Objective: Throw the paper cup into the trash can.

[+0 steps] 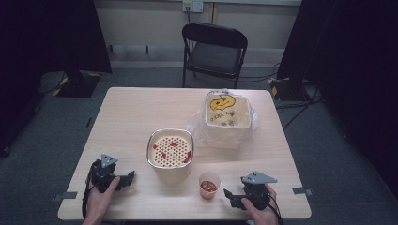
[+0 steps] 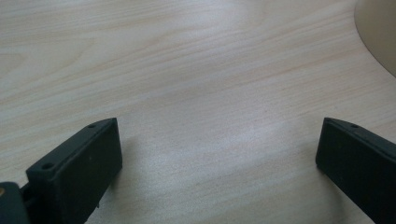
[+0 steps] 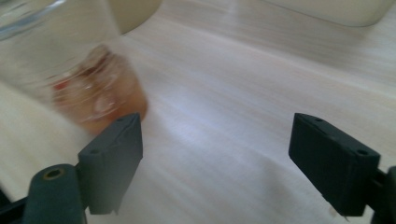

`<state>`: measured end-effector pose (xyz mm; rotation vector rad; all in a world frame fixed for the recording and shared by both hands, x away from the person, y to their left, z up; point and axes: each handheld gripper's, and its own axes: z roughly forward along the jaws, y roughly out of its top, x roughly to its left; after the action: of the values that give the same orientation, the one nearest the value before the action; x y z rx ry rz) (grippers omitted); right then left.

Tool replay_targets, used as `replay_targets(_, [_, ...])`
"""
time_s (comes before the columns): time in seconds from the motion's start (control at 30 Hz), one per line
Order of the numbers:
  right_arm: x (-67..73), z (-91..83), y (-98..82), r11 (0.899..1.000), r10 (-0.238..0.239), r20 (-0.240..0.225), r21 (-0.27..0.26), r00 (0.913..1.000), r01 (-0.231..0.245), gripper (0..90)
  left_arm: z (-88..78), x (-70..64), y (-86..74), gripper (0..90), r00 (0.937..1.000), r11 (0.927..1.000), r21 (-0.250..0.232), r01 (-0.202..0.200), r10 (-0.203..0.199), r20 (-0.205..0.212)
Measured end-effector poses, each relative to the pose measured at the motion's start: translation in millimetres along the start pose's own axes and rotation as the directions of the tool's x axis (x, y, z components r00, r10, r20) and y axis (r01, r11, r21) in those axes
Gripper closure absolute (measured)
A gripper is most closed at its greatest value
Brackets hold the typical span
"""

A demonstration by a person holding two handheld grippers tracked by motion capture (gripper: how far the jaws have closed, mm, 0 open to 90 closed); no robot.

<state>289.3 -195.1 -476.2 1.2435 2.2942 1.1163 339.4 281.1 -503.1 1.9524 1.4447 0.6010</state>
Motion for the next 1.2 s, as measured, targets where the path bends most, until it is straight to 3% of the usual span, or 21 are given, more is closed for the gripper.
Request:
replay_targets(0.3, [25.9, -7.2, -2.4, 0.998, -0.064, -0.119, 0.004, 0.9908, 0.065, 16.8, 0.0, -0.1, 0.0, 0.0, 1.0000, 1.0000, 0.000, 0.000, 0.000, -0.001])
replay_targets(0.53, [43.5, 13.2, 18.9, 0.996, -0.092, -0.207, -0.017, 0.9739, 0.090, 15.1, 0.0, -0.2, 0.0, 0.0, 1.0000, 1.0000, 0.000, 0.002, -0.002, -0.001])
replay_targets(0.67, [48.4, 21.9, 26.2, 0.993, -0.114, -0.200, -0.017, 0.9731, 0.113, 14.7, 0.0, -0.1, 0.0, 0.0, 1.0000, 1.0000, 0.000, 0.001, -0.001, 0.000])
replay_targets(0.83, [48.9, 32.6, 32.5, 0.995, -0.101, -0.233, -0.043, 0.9671, 0.093, 15.7, 0.0, -0.2, 0.0, 0.0, 1.0000, 1.0000, 0.000, 0.002, -0.002, -0.001])
replay_targets(1.2, [48.7, 48.0, 28.4, 0.995, -0.091, -0.232, -0.052, 0.9686, 0.081, 30.2, 0.0, 0.0, 0.0, 0.0, 1.0000, 1.0000, 0.000, 0.000, 0.000, 0.000])
